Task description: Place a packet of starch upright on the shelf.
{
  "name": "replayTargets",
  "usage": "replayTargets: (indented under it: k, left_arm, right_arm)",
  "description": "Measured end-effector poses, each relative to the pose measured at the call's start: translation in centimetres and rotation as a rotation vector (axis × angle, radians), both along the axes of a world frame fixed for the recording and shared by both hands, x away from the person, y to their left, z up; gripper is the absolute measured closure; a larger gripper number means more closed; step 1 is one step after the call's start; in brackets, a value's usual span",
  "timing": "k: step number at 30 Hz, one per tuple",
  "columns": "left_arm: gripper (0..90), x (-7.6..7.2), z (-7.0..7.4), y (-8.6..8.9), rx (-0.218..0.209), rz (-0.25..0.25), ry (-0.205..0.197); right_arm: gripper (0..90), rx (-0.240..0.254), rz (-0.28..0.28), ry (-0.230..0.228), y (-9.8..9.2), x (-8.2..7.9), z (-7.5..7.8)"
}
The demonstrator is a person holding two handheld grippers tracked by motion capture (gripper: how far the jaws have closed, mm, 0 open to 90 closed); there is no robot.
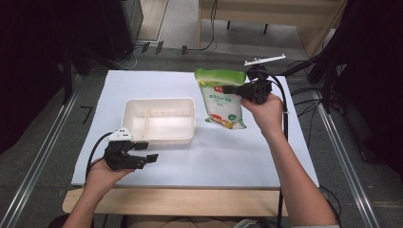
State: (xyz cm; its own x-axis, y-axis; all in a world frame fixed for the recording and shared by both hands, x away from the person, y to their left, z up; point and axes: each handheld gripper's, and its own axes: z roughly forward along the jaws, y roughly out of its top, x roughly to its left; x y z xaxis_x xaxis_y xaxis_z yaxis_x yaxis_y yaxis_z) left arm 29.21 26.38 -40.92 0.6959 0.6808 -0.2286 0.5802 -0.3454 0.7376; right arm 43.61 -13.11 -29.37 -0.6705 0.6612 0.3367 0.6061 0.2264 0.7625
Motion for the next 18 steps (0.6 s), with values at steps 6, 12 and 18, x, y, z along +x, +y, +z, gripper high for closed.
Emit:
replayTargets:
  k: [6, 12, 18]
  left_arm:
    - [33.7, 0.0, 0.0, -0.1, 0.006, 0.001, 0.0]
    - [33.7, 0.0, -0.1, -0.1, 0.004, -0.003, 0.001]
    - [33.7, 0.0, -0.1, -0.1, -0.004, 0.003, -0.001]
  right_arm:
    - [90.0, -0.017, 0.015, -0.022, 1.1, 0.0, 1.7]
    - [90.0, -0.012, 0.037, -0.045, 2.4, 0.1, 3.7]
    - [90.0, -0.007, 0.061, -0.059, 4.1, 0.3, 5.3]
